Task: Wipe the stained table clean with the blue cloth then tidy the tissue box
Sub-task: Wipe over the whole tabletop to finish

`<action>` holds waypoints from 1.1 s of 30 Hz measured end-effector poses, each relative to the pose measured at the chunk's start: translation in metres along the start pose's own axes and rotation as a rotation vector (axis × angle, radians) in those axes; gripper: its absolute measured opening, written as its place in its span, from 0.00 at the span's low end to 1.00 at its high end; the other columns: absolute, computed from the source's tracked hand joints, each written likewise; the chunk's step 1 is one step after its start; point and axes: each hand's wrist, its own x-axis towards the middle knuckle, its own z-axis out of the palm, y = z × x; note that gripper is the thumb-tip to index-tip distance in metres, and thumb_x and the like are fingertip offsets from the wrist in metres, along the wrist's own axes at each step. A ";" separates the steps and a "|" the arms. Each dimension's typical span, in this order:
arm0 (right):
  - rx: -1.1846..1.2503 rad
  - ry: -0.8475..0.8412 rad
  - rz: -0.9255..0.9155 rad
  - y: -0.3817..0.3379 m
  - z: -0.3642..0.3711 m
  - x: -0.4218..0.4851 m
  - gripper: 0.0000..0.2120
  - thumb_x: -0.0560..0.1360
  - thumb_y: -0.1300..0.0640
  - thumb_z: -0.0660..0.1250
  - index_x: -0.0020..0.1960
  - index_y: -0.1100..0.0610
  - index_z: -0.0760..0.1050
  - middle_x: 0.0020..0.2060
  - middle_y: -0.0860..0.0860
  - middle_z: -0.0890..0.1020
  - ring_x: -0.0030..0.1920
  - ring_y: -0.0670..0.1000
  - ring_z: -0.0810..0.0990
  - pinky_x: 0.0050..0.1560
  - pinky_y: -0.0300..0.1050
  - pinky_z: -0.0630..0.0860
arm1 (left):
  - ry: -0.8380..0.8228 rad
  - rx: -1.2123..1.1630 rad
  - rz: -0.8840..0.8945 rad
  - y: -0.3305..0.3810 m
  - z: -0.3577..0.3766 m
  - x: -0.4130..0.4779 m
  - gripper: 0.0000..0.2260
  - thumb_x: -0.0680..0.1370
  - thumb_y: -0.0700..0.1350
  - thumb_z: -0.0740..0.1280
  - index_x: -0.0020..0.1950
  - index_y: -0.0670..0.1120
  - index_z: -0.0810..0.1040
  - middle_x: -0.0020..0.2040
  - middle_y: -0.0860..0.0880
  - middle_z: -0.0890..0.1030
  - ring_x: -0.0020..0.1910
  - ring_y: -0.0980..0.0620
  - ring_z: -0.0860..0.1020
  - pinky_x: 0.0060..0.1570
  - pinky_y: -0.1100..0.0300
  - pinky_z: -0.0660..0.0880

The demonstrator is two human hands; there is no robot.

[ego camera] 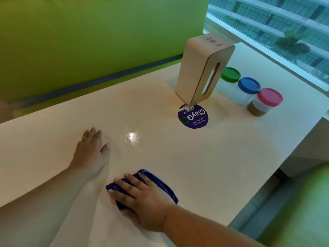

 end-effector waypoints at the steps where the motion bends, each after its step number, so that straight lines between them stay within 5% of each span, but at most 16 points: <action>1: 0.003 0.043 -0.002 0.017 -0.005 0.007 0.26 0.81 0.47 0.50 0.78 0.48 0.49 0.77 0.50 0.53 0.77 0.55 0.49 0.74 0.56 0.39 | 0.001 -0.009 -0.005 0.000 -0.002 0.004 0.26 0.81 0.51 0.53 0.77 0.43 0.53 0.78 0.46 0.48 0.77 0.48 0.45 0.74 0.53 0.47; 3: 0.023 0.139 0.152 0.058 -0.022 0.023 0.27 0.81 0.49 0.52 0.78 0.50 0.50 0.78 0.51 0.50 0.76 0.55 0.53 0.75 0.55 0.47 | 0.014 -0.022 -0.011 -0.003 -0.005 0.012 0.26 0.81 0.51 0.53 0.77 0.43 0.53 0.78 0.47 0.47 0.77 0.48 0.44 0.74 0.53 0.46; 9: -0.035 0.256 0.724 0.137 -0.058 0.078 0.28 0.82 0.46 0.45 0.78 0.53 0.40 0.77 0.51 0.38 0.77 0.52 0.40 0.75 0.52 0.40 | 0.052 -0.027 -0.034 -0.011 -0.018 0.042 0.26 0.81 0.51 0.54 0.77 0.44 0.53 0.78 0.47 0.47 0.77 0.48 0.44 0.74 0.53 0.47; 16: -0.062 0.091 0.265 0.125 -0.064 0.123 0.28 0.81 0.43 0.46 0.78 0.48 0.43 0.77 0.46 0.40 0.76 0.49 0.38 0.73 0.56 0.34 | 0.083 0.001 -0.081 -0.022 -0.028 0.084 0.27 0.81 0.53 0.54 0.77 0.43 0.53 0.78 0.46 0.47 0.77 0.46 0.45 0.74 0.51 0.48; 19: -0.141 0.182 0.522 0.173 -0.076 0.123 0.27 0.80 0.42 0.45 0.77 0.44 0.42 0.77 0.43 0.42 0.76 0.50 0.39 0.72 0.65 0.37 | 0.101 0.036 -0.108 -0.031 -0.034 0.098 0.29 0.80 0.55 0.56 0.77 0.44 0.53 0.78 0.44 0.47 0.77 0.44 0.46 0.74 0.50 0.49; 23: -0.082 0.204 0.867 0.198 -0.092 0.149 0.29 0.81 0.42 0.41 0.77 0.50 0.37 0.77 0.49 0.37 0.76 0.54 0.38 0.74 0.61 0.38 | 0.070 0.077 -0.176 -0.043 -0.038 0.107 0.32 0.77 0.60 0.58 0.77 0.49 0.53 0.78 0.43 0.48 0.76 0.41 0.47 0.73 0.48 0.51; 29: -0.111 0.083 0.318 0.146 -0.080 0.187 0.28 0.82 0.46 0.43 0.78 0.52 0.39 0.77 0.50 0.37 0.76 0.54 0.37 0.74 0.55 0.37 | 0.064 0.069 -0.167 -0.050 -0.031 0.102 0.34 0.75 0.65 0.53 0.77 0.54 0.50 0.78 0.45 0.47 0.77 0.42 0.47 0.74 0.48 0.50; 31: -0.102 0.126 0.317 0.173 -0.089 0.197 0.27 0.82 0.47 0.44 0.78 0.52 0.42 0.77 0.49 0.40 0.77 0.52 0.40 0.75 0.51 0.37 | 0.060 0.072 -0.163 -0.051 -0.031 0.102 0.34 0.73 0.67 0.51 0.77 0.56 0.49 0.78 0.47 0.46 0.77 0.44 0.47 0.74 0.48 0.51; 33: -0.092 0.219 0.502 0.212 -0.101 0.207 0.27 0.82 0.49 0.45 0.78 0.54 0.43 0.78 0.50 0.43 0.77 0.53 0.43 0.75 0.51 0.40 | 0.070 0.081 -0.163 -0.052 -0.032 0.100 0.35 0.72 0.68 0.49 0.77 0.57 0.49 0.79 0.48 0.46 0.77 0.45 0.47 0.73 0.48 0.52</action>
